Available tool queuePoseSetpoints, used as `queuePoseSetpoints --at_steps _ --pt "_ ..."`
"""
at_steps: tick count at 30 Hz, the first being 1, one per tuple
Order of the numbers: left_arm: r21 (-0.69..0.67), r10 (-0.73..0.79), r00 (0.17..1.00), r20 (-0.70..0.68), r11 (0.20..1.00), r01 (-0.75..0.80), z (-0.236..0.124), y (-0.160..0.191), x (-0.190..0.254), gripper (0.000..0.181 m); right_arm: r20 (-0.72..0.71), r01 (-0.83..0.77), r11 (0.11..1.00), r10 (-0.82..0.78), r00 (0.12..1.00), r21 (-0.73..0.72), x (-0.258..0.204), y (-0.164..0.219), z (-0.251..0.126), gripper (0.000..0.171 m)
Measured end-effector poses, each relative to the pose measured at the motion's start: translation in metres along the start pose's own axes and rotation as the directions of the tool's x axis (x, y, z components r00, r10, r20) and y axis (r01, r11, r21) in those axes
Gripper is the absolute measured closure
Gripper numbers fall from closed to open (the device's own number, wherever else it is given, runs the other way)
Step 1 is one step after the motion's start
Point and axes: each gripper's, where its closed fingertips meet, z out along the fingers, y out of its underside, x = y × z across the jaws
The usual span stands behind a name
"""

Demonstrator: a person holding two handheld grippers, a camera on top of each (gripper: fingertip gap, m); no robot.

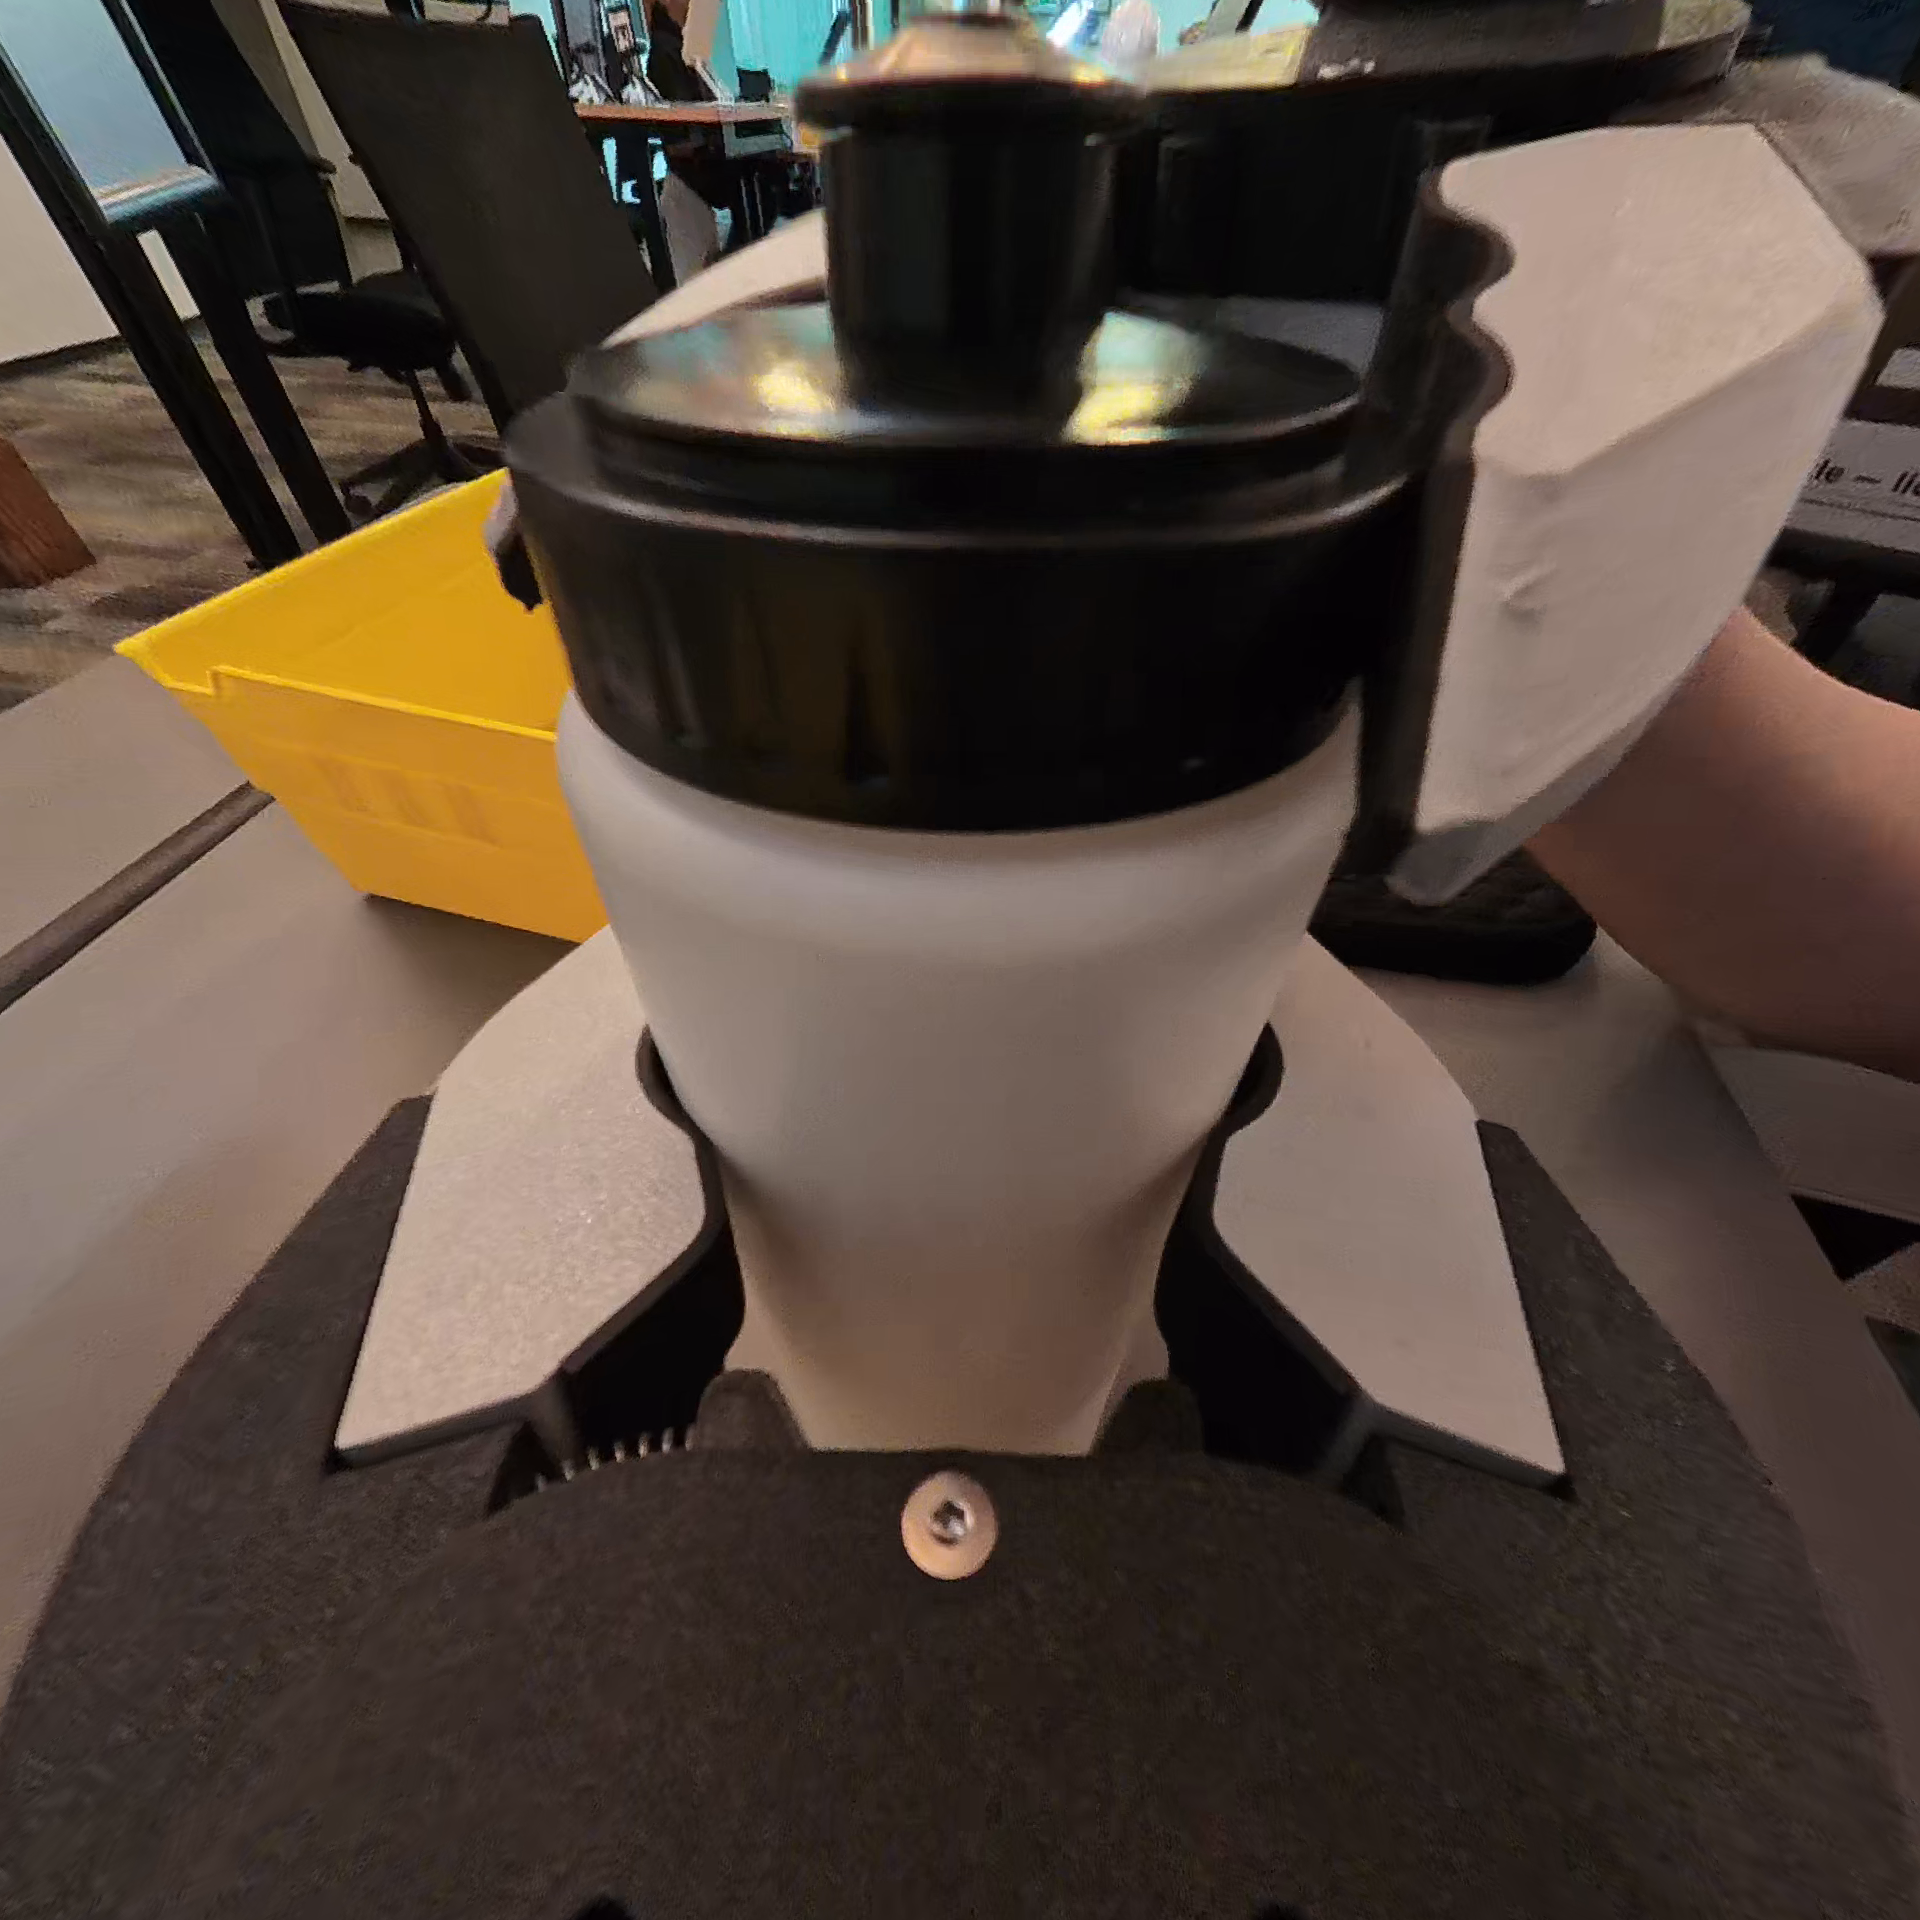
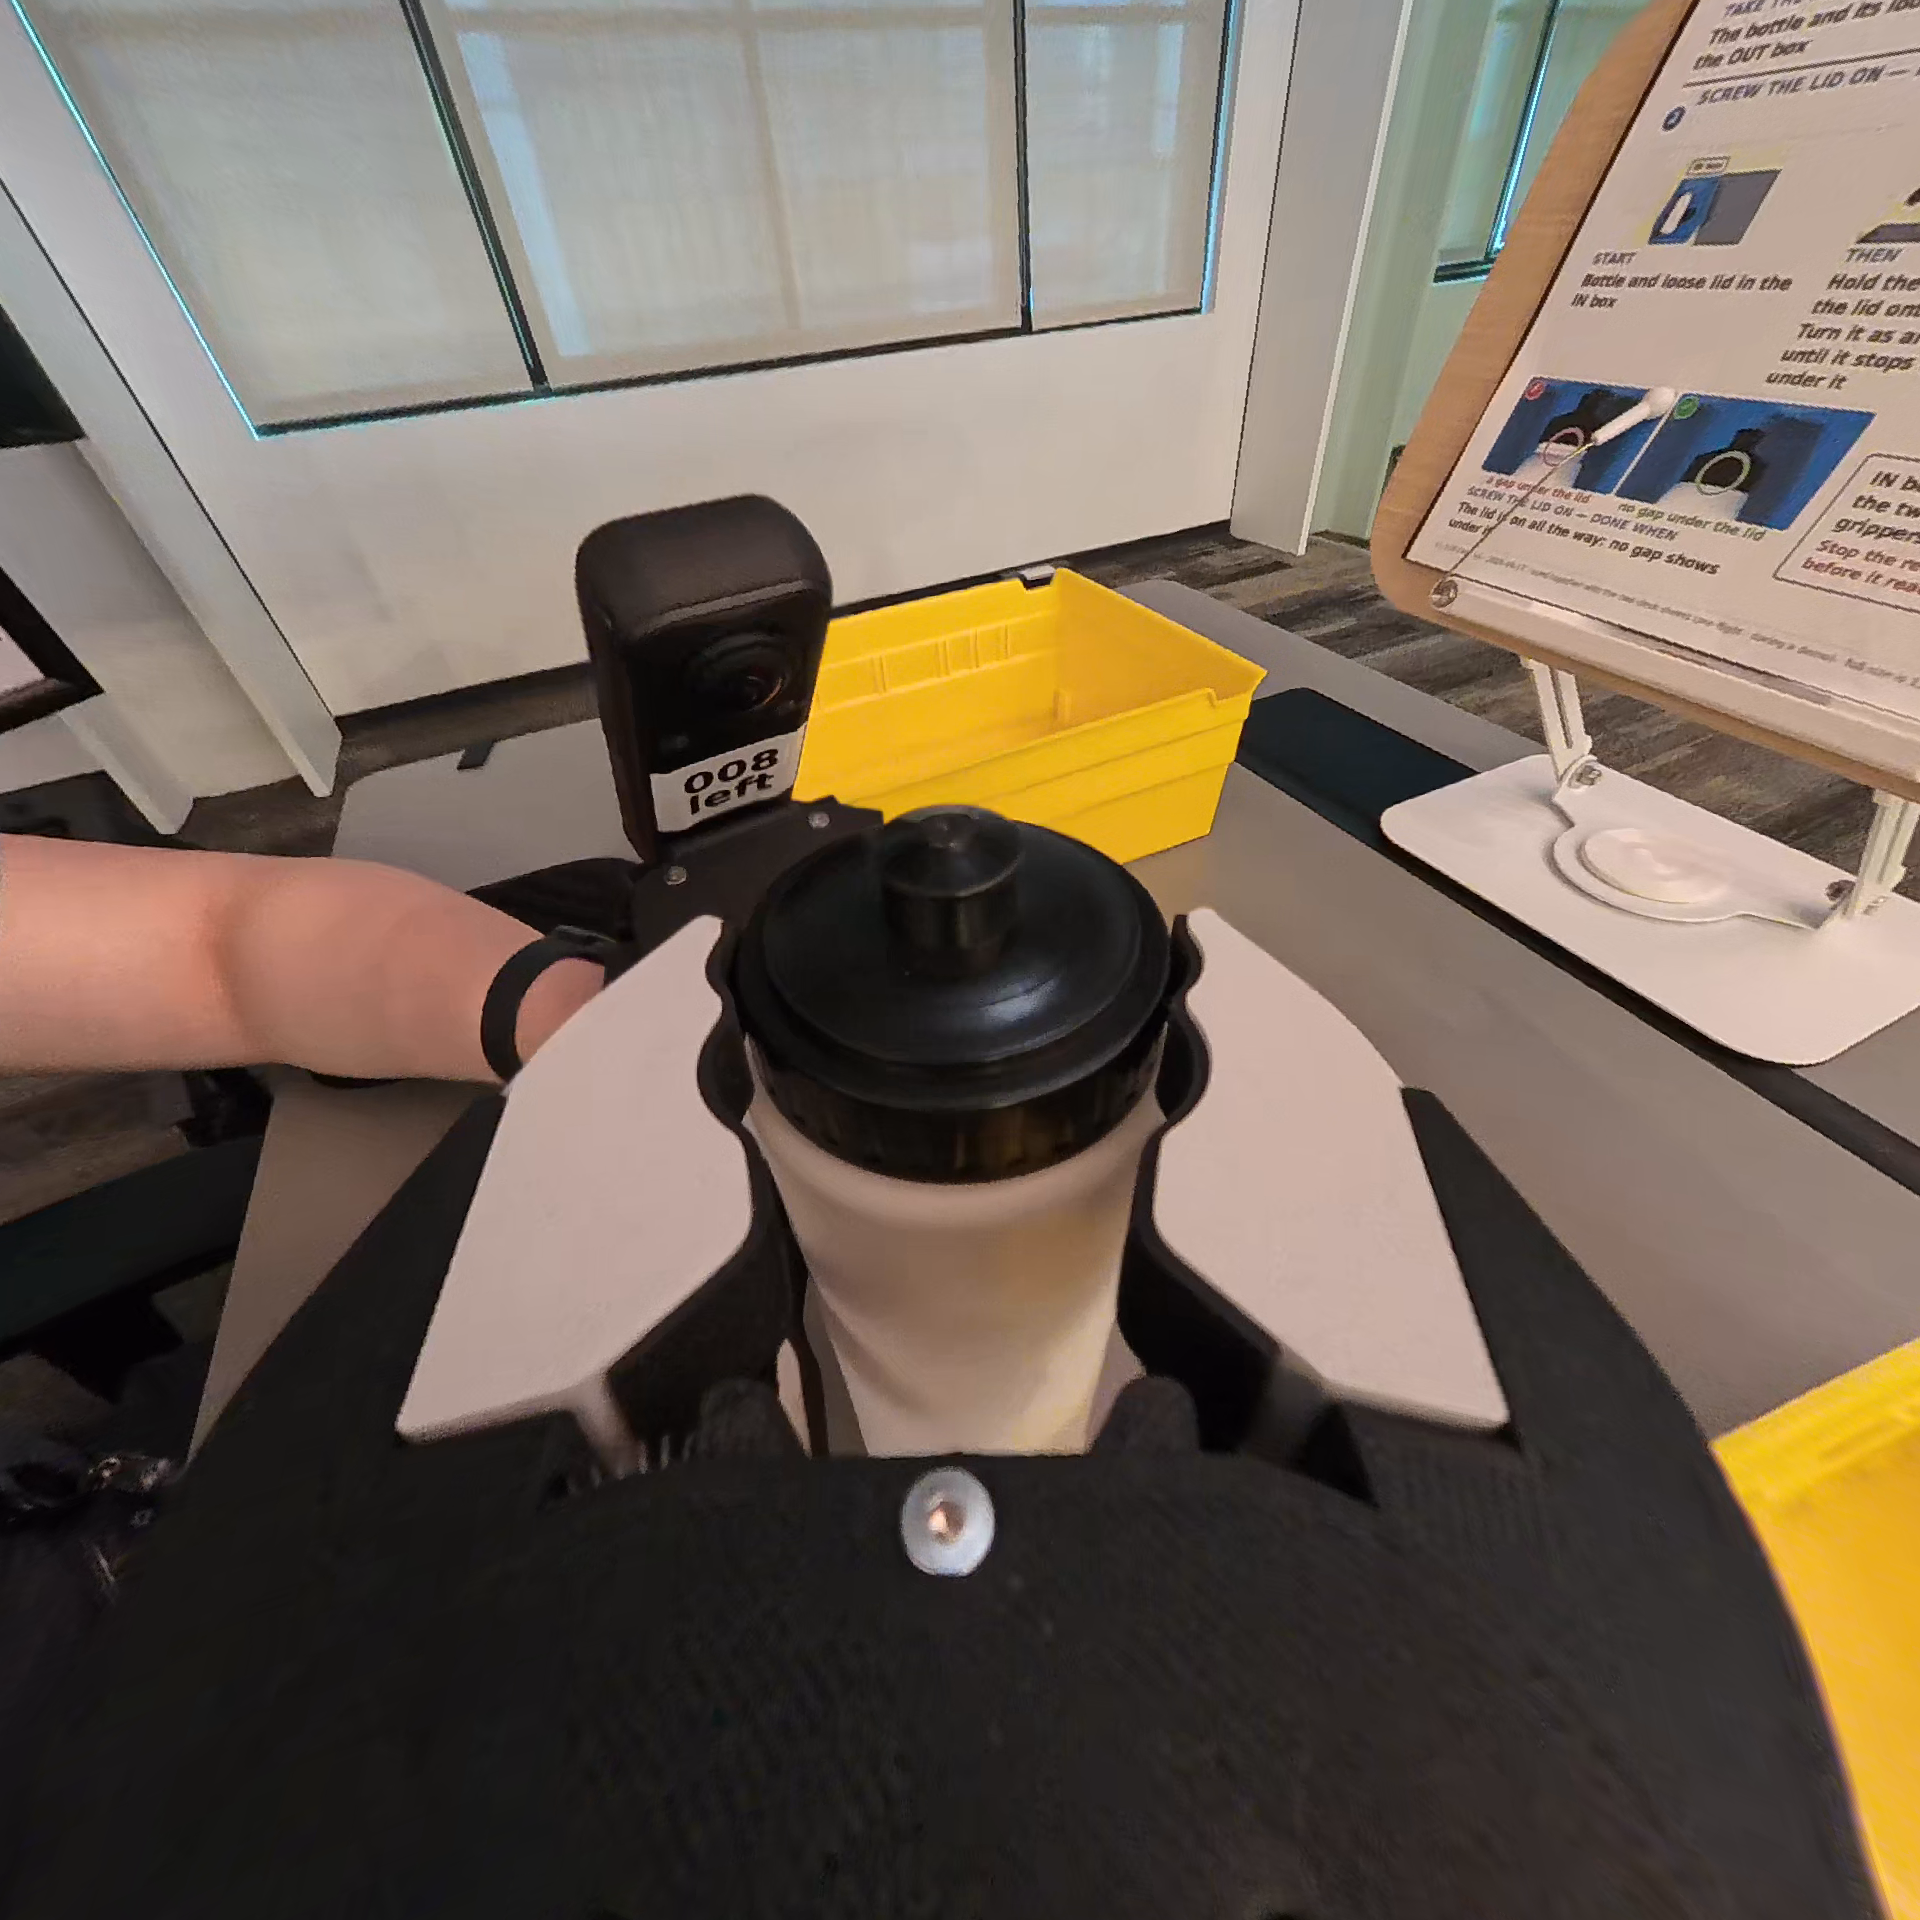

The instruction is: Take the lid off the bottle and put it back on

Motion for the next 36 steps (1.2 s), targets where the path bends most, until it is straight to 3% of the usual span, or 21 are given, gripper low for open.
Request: queuePoseSetpoints --at_steps 9,31,36 --pt "-0.021 -0.006 1.0 0.018 1.0 0.007 0.0008 0.0029 0.0005 0.081 -0.056 0.049 0.996 -0.053 0.997 -0.078 -0.0005 0.0034 -0.0012 0.094" --pt "-0.072 -0.013 0.999 0.046 0.997 0.016 0.0039 0.0049 0.0012 0.082 -0.094 0.051 0.997 -0.056 0.994 -0.051 0.0013 0.0032 -0.0046 0.094" --pt "-0.091 0.026 0.997 0.077 0.996 -0.019 0.0041 0.0045 -0.0009 0.083 -0.128 0.109 0.989 -0.122 0.984 -0.101 -0.0003 0.0033 -0.0056 0.093"
